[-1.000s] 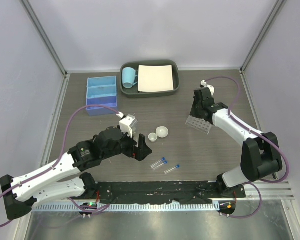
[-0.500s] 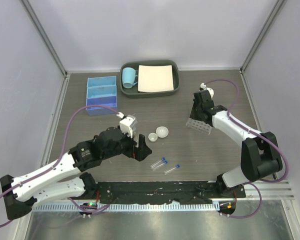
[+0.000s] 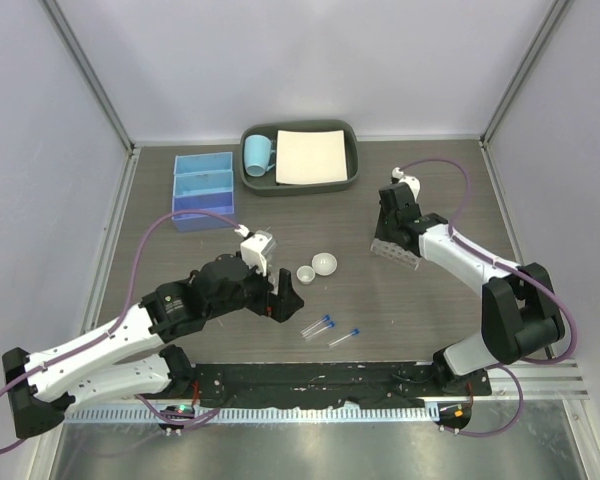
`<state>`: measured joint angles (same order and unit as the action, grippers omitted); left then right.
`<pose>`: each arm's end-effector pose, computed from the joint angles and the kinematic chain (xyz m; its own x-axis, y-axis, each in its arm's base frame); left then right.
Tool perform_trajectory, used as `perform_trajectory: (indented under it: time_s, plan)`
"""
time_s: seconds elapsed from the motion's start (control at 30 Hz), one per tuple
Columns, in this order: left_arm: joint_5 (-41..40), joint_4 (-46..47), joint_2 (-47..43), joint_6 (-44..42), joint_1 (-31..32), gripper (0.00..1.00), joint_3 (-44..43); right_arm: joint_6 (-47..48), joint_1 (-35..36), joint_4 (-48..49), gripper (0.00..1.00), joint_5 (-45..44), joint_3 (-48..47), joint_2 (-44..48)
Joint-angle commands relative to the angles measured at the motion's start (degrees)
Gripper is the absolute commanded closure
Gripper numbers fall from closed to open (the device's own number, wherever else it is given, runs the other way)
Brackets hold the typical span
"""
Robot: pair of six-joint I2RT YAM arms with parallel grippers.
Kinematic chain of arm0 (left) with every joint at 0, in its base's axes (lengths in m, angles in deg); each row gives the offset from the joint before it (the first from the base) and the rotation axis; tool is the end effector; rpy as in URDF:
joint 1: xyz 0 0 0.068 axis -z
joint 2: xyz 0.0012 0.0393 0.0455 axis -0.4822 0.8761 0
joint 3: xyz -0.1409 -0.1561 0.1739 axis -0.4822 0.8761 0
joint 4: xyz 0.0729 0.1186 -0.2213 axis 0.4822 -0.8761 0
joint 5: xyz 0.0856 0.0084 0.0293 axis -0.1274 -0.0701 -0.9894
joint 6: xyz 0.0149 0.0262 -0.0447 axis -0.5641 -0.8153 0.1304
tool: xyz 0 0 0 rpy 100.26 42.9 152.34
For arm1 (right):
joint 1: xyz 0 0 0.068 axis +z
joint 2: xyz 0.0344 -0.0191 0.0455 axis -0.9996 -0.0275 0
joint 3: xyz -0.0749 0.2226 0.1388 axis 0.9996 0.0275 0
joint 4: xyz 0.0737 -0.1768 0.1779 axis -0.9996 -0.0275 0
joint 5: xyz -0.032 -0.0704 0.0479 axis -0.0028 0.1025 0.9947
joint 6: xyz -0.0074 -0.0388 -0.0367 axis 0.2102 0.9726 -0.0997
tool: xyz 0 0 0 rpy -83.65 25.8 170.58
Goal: Organize the chemistry lab equipment
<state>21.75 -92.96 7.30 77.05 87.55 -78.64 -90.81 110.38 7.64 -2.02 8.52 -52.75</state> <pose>0.1000 -0.1594 0.3004 -0.6730 0.0305 -0.7390 0.5306 0.7161 -0.4536 0.2906 0.1067 0.2249 -0.7021 0.1613 -0.6936 0.1213 0.9869 0.1068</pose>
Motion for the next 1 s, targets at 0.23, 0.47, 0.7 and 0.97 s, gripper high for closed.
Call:
perform_trajectory:
  time_s: [0.23,0.47,0.7,0.97]
  plan:
    - [-0.6,2.8,-0.1,0.1,-0.2,0.04,0.1,1.4,1.9,3.7,0.76,-4.7,1.0,1.0]
    - [-0.5,2.9,-0.3,0.1,-0.2,0.03,0.3,1.6,2.4,5.1,0.65,-5.2,2.1,1.5]
    - [-0.4,2.8,0.1,0.1,-0.2,0.03,0.0,1.8,2.7,4.6,0.40,-5.5,1.8,1.8]
    - [-2.5,2.6,4.5,0.0,0.5,0.04,0.4,1.7,4.9,-1.4,0.34,-7.6,-0.5,7.1]
